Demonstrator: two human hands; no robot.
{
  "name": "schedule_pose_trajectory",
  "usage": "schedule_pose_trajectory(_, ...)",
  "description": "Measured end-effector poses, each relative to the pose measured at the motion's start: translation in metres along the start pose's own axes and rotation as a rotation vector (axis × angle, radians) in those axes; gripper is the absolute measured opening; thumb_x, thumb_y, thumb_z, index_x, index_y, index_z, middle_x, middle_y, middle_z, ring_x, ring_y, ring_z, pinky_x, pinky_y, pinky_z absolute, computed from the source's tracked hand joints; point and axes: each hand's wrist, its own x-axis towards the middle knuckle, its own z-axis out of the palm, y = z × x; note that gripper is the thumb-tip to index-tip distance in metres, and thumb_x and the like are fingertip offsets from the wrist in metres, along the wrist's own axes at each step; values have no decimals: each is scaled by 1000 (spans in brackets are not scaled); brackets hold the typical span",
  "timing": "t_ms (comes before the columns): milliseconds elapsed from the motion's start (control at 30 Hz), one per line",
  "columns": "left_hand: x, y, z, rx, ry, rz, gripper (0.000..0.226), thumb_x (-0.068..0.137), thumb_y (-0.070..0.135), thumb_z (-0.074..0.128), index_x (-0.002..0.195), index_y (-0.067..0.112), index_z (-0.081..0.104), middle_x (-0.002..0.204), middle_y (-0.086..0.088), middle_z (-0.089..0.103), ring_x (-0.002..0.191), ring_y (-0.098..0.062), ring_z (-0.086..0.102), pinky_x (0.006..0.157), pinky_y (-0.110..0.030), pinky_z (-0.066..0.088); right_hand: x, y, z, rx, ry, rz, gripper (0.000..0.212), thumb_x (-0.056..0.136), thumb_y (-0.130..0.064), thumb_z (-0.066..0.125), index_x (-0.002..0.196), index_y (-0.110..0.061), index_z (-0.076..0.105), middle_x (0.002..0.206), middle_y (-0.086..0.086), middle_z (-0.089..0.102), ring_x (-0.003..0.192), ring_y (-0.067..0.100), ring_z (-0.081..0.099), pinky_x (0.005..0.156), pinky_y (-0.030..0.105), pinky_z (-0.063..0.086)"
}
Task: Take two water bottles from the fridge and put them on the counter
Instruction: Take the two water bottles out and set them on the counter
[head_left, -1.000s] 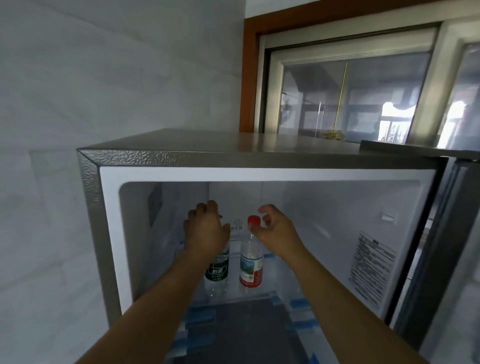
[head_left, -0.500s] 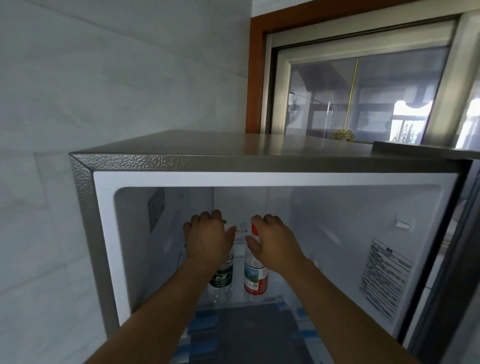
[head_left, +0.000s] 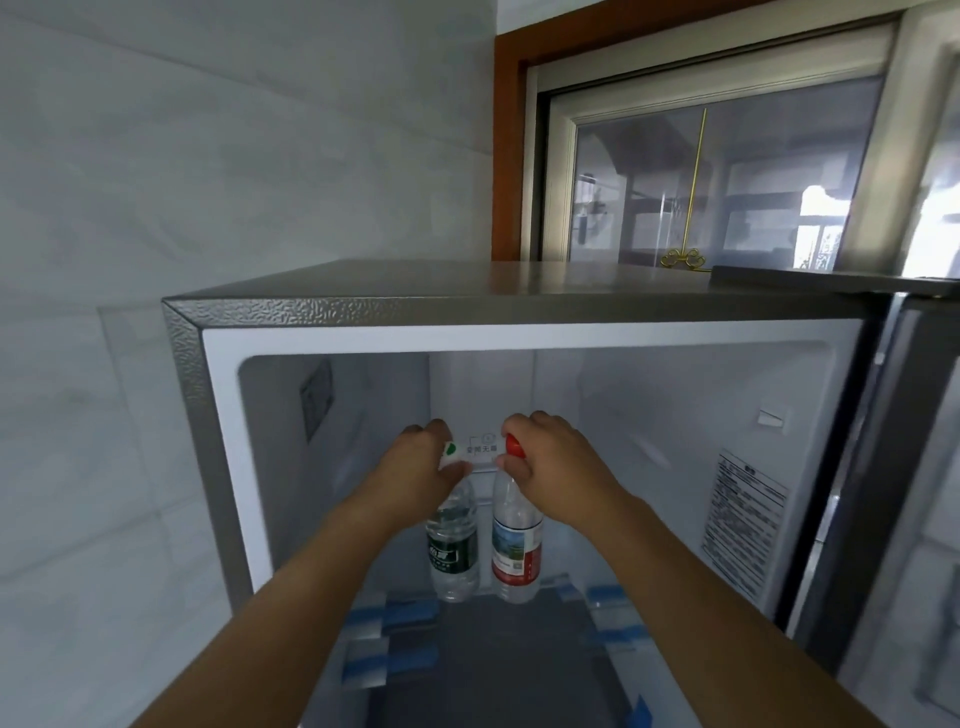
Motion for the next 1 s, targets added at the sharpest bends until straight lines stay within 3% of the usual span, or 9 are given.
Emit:
schedule_pose_trajectory(267,-49,21,-49,-15,-74,138,20,86,35,71,84,26,54,77,10,54,65,-7,52,53,-18,35,-36,-22,-39,122,-49,15,24,95,-41,56,110,-22,56,101,2,59,90,19,55,81,38,53)
schedule_pose_trajectory(567,-117,14,-105,-139,-235,304,14,81,34,77,88,32,66,85,11,67,76,-7,65,65,-19,51,-95,-69,-66,97,-62,45,23,94,-44,56,111,-29,53,101,-5,55,90,16,56,82,35,53)
schedule_pose_trajectory(833,-170,0,-132,-230,-359,526,20,79,35,80,93,36,67,89,17,64,83,0,64,65,-13,48,-154,-142,-88,0,-36,190,25,95,-39,59,113,-22,60,97,-1,57,84,13,54,72,27,45)
schedule_pose_trajectory(1000,-202,6,-133,-237,-468,736,20,77,44,77,91,42,63,89,19,62,84,2,60,66,-15,48,-212,-196,-107,-78,2,362,25,94,-42,61,112,-26,60,100,0,62,87,15,59,77,34,52)
